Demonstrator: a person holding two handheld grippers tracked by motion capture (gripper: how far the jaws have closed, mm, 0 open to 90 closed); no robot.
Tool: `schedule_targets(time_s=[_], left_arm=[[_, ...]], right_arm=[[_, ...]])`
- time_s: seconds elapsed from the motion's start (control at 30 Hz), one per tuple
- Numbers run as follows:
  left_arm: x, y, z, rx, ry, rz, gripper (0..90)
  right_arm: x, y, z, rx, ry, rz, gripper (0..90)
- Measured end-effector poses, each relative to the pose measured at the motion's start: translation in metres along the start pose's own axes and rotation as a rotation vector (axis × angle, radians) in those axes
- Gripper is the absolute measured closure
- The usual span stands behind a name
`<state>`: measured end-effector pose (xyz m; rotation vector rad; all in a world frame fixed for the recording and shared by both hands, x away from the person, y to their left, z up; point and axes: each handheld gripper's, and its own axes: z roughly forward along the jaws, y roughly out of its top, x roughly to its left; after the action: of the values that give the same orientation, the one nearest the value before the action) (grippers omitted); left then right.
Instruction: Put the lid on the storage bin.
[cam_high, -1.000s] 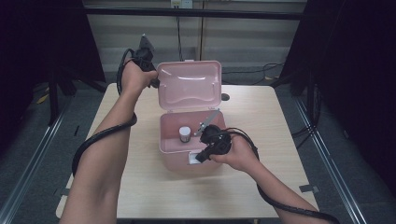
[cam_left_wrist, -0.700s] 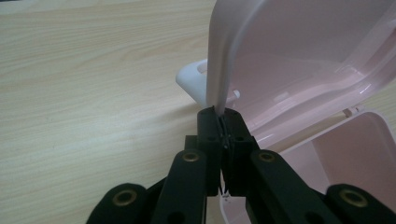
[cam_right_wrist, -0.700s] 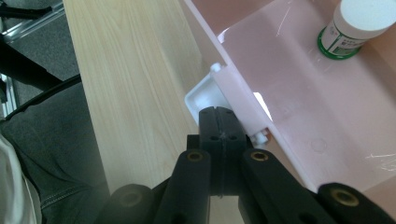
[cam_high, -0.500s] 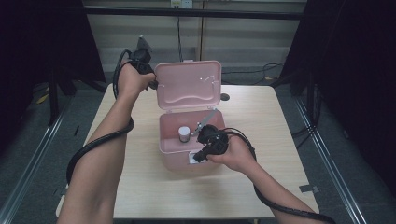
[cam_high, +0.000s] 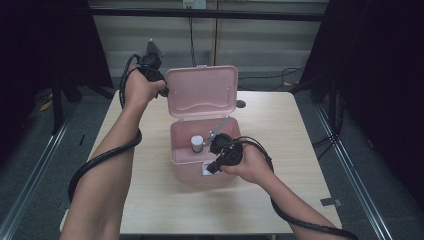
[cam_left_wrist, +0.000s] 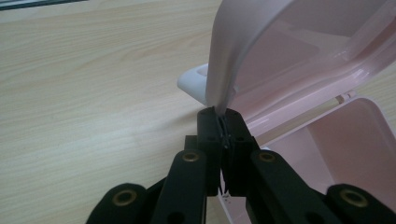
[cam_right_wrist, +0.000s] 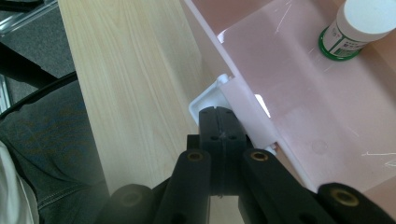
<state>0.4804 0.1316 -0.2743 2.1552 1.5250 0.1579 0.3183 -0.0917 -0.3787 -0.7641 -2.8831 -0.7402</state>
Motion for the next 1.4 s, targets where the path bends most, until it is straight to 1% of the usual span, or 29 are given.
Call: schedule_targets(time_s=[0.03,0.07,0.23,0.37,0.4,0.43,0.5,0.57,0.67,0.7,0.77,0.93,1.0,1.13,1.2,1.4], left_arm=[[0.000,0.000,-0.001,0.003,0.000,0.008,87.6],[-0.001,-0.001,-0.001,-0.001,0.002,0.008,87.6],[-0.003,-0.004,-0.004,-0.004,0.008,0.018,87.5],[-0.004,-0.007,-0.006,-0.003,0.005,0.025,87.4],[-0.005,-0.008,-0.006,-0.007,0.006,0.021,87.4],[-0.005,-0.008,-0.007,-0.005,0.009,0.029,87.4],[-0.007,-0.009,-0.008,-0.001,0.014,0.025,87.4],[-0.009,-0.010,-0.009,0.005,0.021,0.035,87.4],[-0.010,-0.011,-0.009,0.006,0.023,0.034,87.4],[-0.010,-0.011,-0.010,0.011,0.025,0.040,87.4],[-0.012,-0.013,-0.011,0.012,0.030,0.036,87.4],[-0.014,-0.015,-0.013,0.009,0.038,0.048,87.3],[-0.015,-0.017,-0.013,0.007,0.035,0.044,87.3],[-0.015,-0.019,-0.014,0.008,0.030,0.048,87.1],[-0.015,-0.020,-0.015,0.004,0.028,0.040,87.0],[-0.015,-0.023,-0.016,-0.001,0.019,0.044,86.8]], right_arm=[[0.000,0.000,0.000,0.003,0.001,0.001,90.0],[0.001,0.001,0.000,0.007,-0.007,0.001,90.0],[0.002,0.004,0.000,0.025,-0.016,-0.007,90.0],[0.002,0.004,0.000,0.026,-0.014,-0.006,90.0],[0.002,0.004,0.000,0.027,-0.014,-0.006,90.0],[0.002,0.004,0.000,0.027,-0.014,-0.005,90.0],[0.002,0.004,0.000,0.033,-0.014,-0.006,90.0],[0.002,0.005,0.000,0.033,-0.017,-0.001,90.0],[0.002,0.005,0.000,0.033,-0.017,-0.001,90.0],[0.002,0.005,0.000,0.033,-0.017,0.000,90.0],[0.002,0.005,0.000,0.036,-0.016,-0.002,90.0],[0.002,0.006,0.000,0.041,-0.021,-0.006,90.0],[0.002,0.006,0.000,0.042,-0.022,-0.006,90.0],[0.002,0.007,0.001,0.040,-0.028,0.002,90.0],[0.002,0.007,0.001,0.043,-0.028,-0.001,90.0],[0.001,0.008,0.001,0.039,-0.028,0.010,90.0]])
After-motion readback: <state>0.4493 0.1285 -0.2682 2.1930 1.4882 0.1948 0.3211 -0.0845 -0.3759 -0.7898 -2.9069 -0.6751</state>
